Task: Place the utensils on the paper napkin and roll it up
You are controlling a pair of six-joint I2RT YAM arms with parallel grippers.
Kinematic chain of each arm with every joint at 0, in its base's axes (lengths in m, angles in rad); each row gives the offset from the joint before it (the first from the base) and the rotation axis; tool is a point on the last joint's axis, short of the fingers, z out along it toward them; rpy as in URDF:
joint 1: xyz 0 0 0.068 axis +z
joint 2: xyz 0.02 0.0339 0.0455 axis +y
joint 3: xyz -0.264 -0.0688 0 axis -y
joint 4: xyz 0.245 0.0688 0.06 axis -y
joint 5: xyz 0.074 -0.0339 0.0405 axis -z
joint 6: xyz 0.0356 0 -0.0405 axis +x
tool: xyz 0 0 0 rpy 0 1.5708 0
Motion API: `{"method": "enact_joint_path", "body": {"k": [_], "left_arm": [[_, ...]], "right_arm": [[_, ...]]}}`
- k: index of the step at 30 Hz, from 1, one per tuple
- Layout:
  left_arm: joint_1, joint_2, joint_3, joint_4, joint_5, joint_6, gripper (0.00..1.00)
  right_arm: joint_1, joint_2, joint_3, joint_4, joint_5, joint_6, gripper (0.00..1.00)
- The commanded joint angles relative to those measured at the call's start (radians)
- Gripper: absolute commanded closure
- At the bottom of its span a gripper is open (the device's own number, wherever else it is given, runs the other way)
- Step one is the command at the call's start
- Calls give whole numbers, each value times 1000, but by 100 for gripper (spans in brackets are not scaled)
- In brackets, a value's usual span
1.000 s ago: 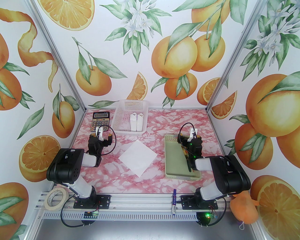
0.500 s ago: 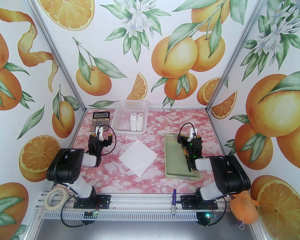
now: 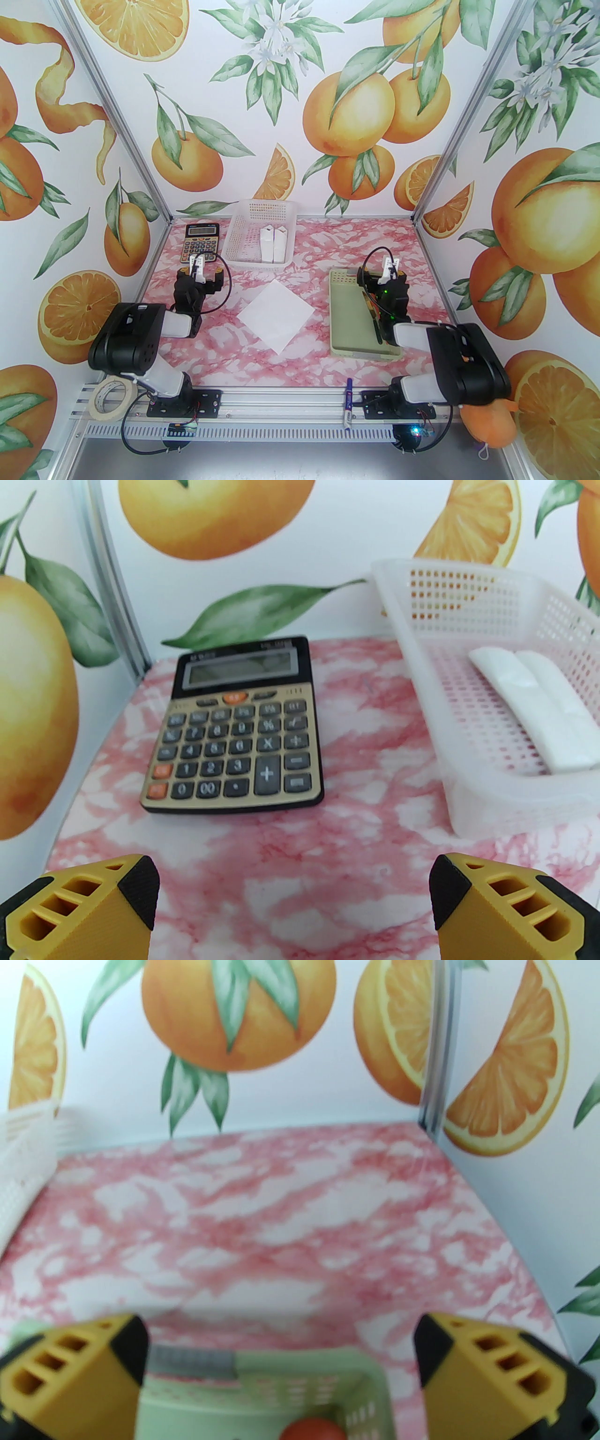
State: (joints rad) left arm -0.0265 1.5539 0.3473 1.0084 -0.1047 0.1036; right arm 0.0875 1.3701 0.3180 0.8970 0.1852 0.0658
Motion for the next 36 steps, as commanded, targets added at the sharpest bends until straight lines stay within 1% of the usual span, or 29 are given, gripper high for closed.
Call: {"method": "enact_joint_path", "body": {"k": [1, 3, 5, 6, 9, 10, 12, 15, 17, 20, 24, 28, 31, 34, 36], "left_arm": [[3, -102, -7, -50, -7, -9, 0], [3, -151, -2, -98, -13, -15, 0], [3, -223, 26, -214, -7, -41, 0], [3, -257, 51, -292, 0, -63, 0], [3, -351, 186, -634, 14, -149, 0], [4, -370, 235, -738, 56, -180, 0], [3, -396, 302, -874, 108, -237, 0], [4, -413, 375, -1020, 212, -329, 0], [3, -390, 436, -1127, 267, -363, 0], [3, -314, 520, -1271, 290, -378, 0], [3, -192, 609, -1333, 294, -343, 0], [3, -47, 713, -1334, 324, -332, 0], [4, 55, 779, -1341, 323, -332, 0], [3, 144, 835, -1352, 273, -337, 0], [3, 185, 864, -1360, 216, -344, 0]], "right_arm": [[0, -97, 19, -134, 34, 13, 0], [0, -155, 28, -197, 36, 19, 0], [0, -222, 54, -312, 39, 47, 0], [1, -263, 76, -407, 34, 75, 0], [2, -375, 144, -655, -41, 174, 0], [4, -410, 168, -732, -77, 208, 0], [6, -462, 208, -860, -147, 276, 0], [15, -510, 258, -1018, -267, 359, 0], [31, -527, 290, -1123, -320, 386, 0], [59, -530, 344, -1265, -356, 394, 0], [115, -532, 385, -1357, -360, 393, 0], [193, -534, 394, -1369, -305, 400, 0], [240, -523, 403, -1367, -254, 407, 0], [269, -504, 422, -1377, -227, 405, 0], [284, -490, 439, -1393, -217, 401, 0]]}}
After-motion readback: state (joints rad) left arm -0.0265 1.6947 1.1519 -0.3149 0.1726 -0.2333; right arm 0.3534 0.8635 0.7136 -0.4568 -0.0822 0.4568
